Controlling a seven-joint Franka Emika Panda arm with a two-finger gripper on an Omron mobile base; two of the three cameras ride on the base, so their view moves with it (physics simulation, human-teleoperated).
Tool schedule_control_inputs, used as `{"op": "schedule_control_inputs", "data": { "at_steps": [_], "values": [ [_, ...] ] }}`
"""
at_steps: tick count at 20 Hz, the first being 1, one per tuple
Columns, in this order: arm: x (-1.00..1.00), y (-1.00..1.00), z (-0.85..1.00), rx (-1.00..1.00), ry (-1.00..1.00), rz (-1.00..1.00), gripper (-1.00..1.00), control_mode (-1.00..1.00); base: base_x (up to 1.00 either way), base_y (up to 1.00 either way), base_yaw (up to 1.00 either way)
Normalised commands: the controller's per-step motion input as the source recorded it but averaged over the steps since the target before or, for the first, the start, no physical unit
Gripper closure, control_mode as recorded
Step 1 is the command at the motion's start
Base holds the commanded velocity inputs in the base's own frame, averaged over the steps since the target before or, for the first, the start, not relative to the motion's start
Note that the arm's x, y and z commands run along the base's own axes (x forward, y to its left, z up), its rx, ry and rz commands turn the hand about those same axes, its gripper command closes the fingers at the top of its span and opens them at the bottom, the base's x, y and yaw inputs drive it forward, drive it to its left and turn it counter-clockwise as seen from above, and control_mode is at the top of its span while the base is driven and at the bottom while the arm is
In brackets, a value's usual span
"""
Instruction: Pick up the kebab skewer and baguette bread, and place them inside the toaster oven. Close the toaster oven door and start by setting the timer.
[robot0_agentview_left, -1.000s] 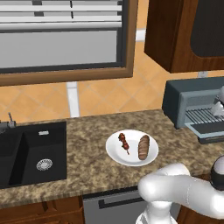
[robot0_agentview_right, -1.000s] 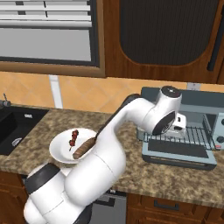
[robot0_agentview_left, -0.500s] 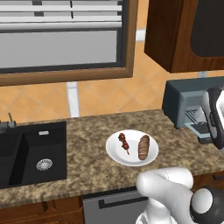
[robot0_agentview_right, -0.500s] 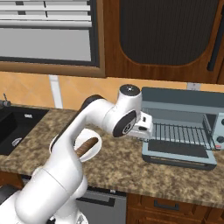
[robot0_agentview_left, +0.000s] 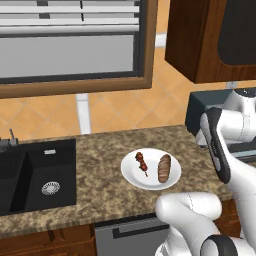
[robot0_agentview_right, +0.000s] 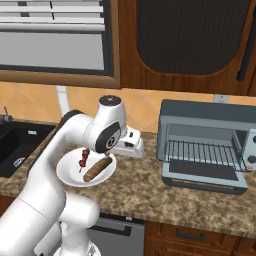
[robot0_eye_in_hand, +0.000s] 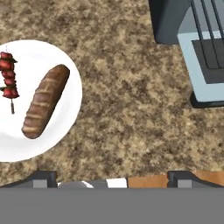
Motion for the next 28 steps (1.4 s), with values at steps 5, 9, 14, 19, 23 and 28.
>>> {"op": "schedule_control_inputs", "data": {
  "at_steps": [5, 9, 14, 19, 23, 28],
  "values": [
    [0.11, 0.53, -0.01, 0.0, 0.12, 0.0, -1.0, -1.0, 0.0, 0.0, 0.0],
    [0.27, 0.18, -0.06, 0.0, 0.06, 0.0, -1.0, -1.0, 0.0, 0.0, 0.0],
    [0.06, 0.36, -0.24, 0.0, 0.15, 0.0, -1.0, -1.0, 0.0, 0.0, 0.0],
    [0.09, 0.6, -0.3, 0.0, 0.2, 0.0, -1.0, -1.0, 0.0, 0.0, 0.0],
    [0.2, 0.63, -0.31, 0.0, 0.13, 0.0, -1.0, -1.0, 0.0, 0.0, 0.0],
    [0.31, 0.48, -0.23, 0.0, 0.1, 0.0, -1.0, -1.0, 0.0, 0.0, 0.0]
  ]
}}
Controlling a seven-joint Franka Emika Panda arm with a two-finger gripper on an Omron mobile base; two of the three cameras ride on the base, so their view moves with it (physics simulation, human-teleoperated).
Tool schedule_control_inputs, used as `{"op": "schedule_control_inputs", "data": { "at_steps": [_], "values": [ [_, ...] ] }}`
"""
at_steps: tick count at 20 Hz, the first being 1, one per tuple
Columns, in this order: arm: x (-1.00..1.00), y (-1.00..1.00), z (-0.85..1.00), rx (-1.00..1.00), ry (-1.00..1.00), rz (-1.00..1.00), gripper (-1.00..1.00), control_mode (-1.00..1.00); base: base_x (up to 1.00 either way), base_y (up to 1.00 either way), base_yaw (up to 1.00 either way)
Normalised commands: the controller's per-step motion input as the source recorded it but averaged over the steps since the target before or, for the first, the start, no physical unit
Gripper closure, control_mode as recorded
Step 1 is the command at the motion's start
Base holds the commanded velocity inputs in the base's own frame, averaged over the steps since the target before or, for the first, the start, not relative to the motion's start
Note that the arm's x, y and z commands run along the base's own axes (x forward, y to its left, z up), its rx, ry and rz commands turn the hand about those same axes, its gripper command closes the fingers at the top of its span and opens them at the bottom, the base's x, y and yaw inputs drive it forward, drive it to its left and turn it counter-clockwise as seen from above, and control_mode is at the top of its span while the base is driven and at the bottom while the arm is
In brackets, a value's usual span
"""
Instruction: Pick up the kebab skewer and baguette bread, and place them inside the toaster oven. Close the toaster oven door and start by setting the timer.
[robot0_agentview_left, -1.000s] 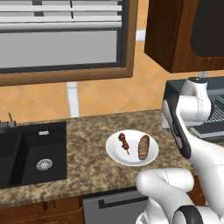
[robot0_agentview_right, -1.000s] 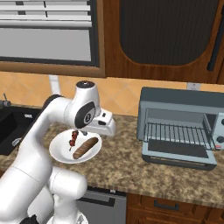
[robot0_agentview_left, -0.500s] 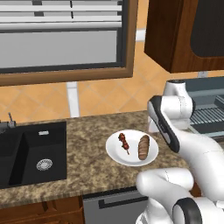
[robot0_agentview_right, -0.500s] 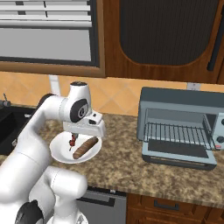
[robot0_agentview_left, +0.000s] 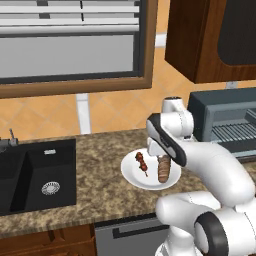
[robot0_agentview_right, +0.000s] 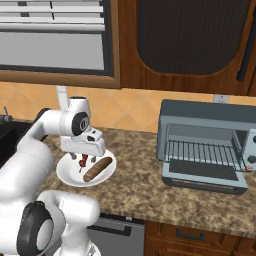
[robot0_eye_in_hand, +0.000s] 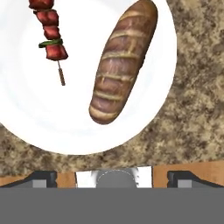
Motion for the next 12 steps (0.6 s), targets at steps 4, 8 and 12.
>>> {"op": "schedule_control_inputs", "data": {
  "at_steps": [4, 8, 12],
  "values": [
    [0.29, 0.05, -0.27, 0.0, 0.06, 0.0, -1.0, -1.0, 0.0, 0.0, 0.0],
    [0.14, 0.01, -0.36, 0.0, 0.04, 0.0, -1.0, -1.0, 0.0, 0.0, 0.0],
    [0.08, 0.12, -0.37, 0.0, 0.04, 0.0, -1.0, -1.0, 0.0, 0.0, 0.0]
  ]
}}
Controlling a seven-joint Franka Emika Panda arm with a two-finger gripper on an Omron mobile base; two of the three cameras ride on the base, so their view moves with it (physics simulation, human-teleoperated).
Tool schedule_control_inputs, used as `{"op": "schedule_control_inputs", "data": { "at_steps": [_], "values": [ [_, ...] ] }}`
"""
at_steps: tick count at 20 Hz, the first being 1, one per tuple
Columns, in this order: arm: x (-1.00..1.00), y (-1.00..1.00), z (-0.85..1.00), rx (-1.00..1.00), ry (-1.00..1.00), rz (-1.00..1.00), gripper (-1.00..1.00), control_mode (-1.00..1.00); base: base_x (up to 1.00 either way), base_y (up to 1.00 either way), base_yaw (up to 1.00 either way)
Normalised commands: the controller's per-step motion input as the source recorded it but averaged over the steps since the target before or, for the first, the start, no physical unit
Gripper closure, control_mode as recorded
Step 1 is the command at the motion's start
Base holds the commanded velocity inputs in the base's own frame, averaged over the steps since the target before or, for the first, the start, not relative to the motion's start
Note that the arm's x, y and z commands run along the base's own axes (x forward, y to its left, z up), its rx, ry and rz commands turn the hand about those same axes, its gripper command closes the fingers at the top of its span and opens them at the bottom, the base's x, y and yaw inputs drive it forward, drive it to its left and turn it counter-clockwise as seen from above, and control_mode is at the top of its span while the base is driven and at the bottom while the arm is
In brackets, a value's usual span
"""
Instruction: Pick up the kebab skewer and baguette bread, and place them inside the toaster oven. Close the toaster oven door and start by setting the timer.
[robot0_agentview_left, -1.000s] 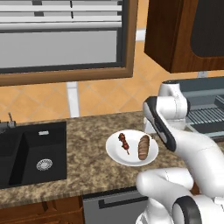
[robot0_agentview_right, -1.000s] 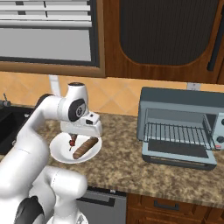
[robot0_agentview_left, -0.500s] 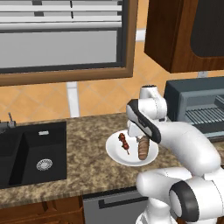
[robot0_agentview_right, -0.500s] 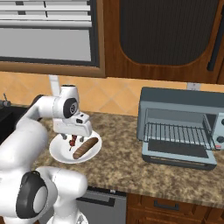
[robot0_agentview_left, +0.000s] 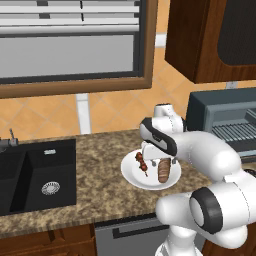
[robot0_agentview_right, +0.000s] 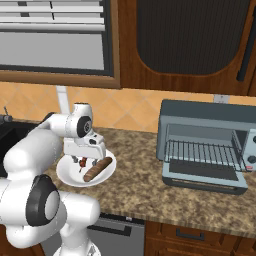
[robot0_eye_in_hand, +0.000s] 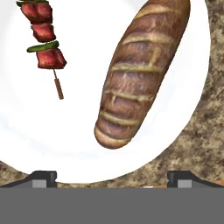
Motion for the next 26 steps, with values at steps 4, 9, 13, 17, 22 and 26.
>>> {"op": "schedule_control_inputs", "data": {
  "at_steps": [4, 9, 13, 17, 22, 26],
  "values": [
    [0.07, 0.0, -0.3, 0.0, 0.01, 0.0, -1.0, -1.0, 0.0, 0.0, 0.0],
    [0.17, 0.03, -0.16, 0.0, 0.01, 0.0, -1.0, -1.0, 0.0, 0.0, 0.0],
    [0.13, -0.16, -0.01, 0.01, 0.0, 0.0, -1.0, -1.0, 0.0, 0.0, 0.0],
    [0.0, -0.26, -0.02, 0.0, -0.01, 0.0, -1.0, -1.0, 0.0, 0.0, 0.0],
    [0.03, -0.1, -0.1, 0.0, -0.06, -0.08, -1.0, -1.0, 0.0, 0.0, 0.0],
    [0.04, -0.02, -0.09, 0.01, -0.14, -0.15, -1.0, -1.0, 0.0, 0.0, 0.0]
  ]
}}
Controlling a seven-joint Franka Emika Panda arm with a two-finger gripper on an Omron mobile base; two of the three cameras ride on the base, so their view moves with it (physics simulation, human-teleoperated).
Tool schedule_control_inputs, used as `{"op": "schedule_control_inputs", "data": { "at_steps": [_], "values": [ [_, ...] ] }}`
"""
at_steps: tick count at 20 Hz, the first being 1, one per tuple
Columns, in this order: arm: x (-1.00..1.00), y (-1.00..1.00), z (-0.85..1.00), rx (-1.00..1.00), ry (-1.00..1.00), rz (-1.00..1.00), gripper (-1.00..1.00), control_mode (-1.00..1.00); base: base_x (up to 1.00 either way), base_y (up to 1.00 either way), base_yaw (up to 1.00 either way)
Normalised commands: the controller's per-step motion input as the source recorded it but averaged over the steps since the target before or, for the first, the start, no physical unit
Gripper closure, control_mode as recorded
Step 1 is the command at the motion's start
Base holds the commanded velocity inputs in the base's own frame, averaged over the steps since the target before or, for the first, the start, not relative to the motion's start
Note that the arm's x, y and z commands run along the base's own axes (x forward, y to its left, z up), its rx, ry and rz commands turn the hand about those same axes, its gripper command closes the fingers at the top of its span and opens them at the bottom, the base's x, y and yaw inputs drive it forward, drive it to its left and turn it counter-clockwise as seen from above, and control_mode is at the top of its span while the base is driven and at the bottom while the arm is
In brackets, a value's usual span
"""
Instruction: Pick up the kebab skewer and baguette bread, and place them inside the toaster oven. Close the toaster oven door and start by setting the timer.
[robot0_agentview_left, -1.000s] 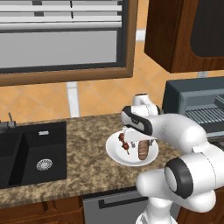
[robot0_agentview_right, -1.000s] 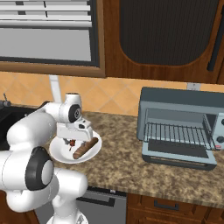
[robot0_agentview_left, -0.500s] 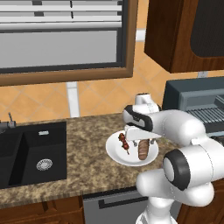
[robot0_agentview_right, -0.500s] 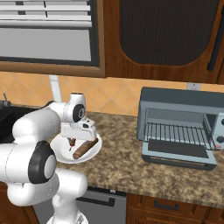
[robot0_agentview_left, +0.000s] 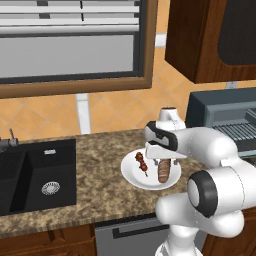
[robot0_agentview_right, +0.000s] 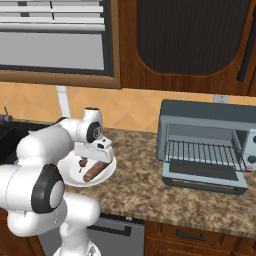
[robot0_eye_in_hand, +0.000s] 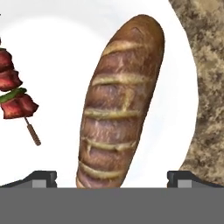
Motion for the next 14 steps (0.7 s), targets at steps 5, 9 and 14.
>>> {"op": "schedule_control_inputs", "data": {
  "at_steps": [5, 9, 14],
  "values": [
    [0.0, -0.05, -0.16, 0.0, -0.15, -0.06, -1.0, -1.0, 0.0, 0.0, 0.0],
    [0.0, 0.0, -0.12, 0.0, -0.06, -0.01, -1.0, -1.0, 0.0, 0.0, 0.0],
    [0.07, 0.0, -0.05, 0.0, 0.0, 0.0, -1.0, -1.0, 0.0, 0.0, 0.0]
  ]
}}
